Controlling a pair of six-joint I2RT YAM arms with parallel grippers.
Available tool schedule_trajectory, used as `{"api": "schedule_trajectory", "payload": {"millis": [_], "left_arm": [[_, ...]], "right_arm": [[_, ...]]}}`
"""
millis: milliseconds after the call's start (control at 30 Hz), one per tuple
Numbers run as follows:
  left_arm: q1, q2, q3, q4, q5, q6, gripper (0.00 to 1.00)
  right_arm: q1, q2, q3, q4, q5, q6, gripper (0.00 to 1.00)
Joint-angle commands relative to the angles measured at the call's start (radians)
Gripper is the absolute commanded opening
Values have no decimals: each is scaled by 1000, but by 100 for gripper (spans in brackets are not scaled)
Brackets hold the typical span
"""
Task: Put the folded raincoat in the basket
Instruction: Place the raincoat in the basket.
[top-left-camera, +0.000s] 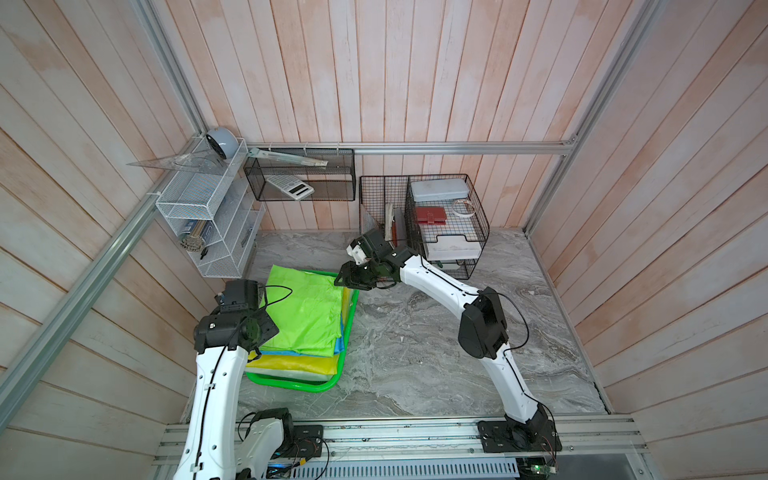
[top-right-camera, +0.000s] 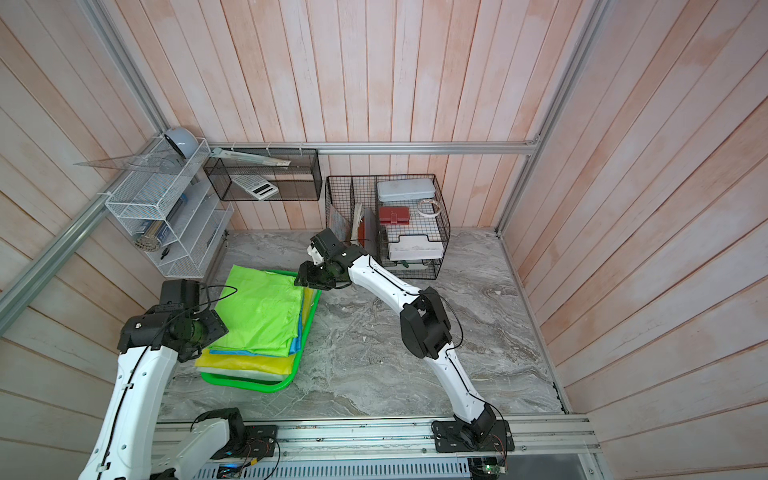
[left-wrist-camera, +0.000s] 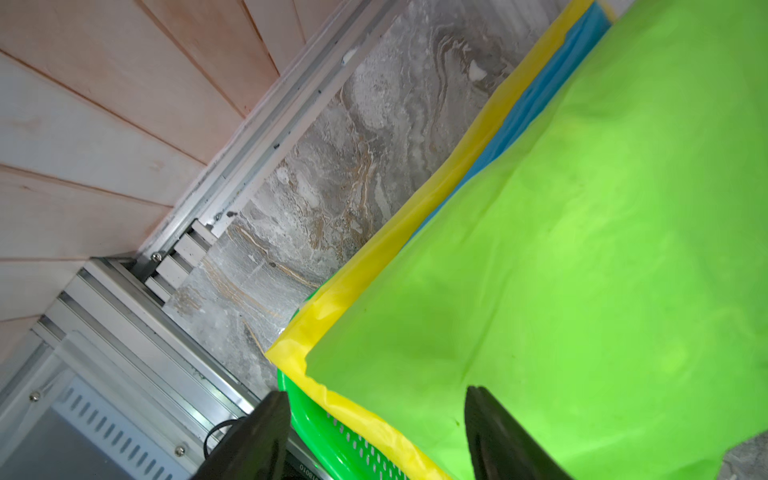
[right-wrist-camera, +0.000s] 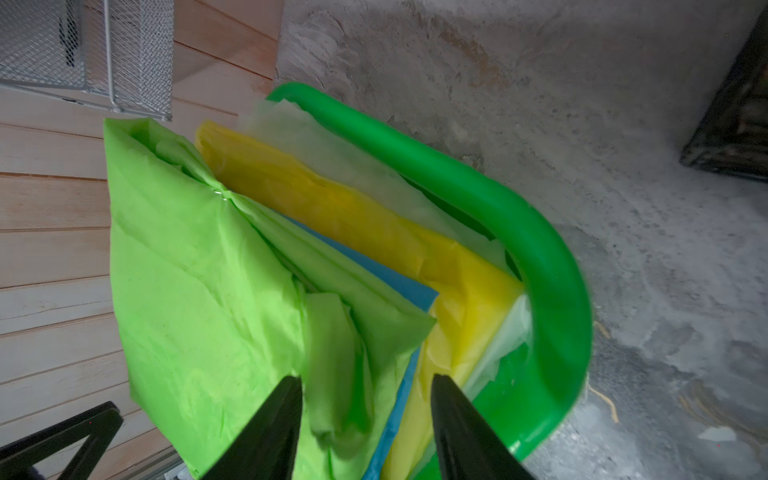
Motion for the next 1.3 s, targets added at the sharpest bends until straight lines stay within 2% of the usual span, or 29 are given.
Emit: {"api": "schedule_trajectory", "payload": {"millis": [0,133,300,367,467,633,767,967,1267], "left_arm": [[4,-51,68,-3,-23,3,73],[4,-81,115,25,29,19,72],[3,-56,105,164,368,50,64],[2,0,101,202,431,28,57],[2,73,88,246,404,12,50],[2,186,46,315,375,5,47],[2,224,7,351,327,5,47],[3,261,-61,359,252,4,47],[6,308,-125,419,219,12,47]], "right_arm": [[-3,-119,-45,-14,84,-59,60],[-4,-197,-111,20,124,-85,62],[-3,-296,-253,126,113,-74,62],[-3,-353,-359,210,98,-49,60],[-1,-431,-507,301,83,-20,56],[0,-544,-702,343,98,-16,55],[0,-621,-821,341,123,-32,55],[0,-682,-930,343,133,-35,54],[0,-737,-992,316,164,-63,54]]}}
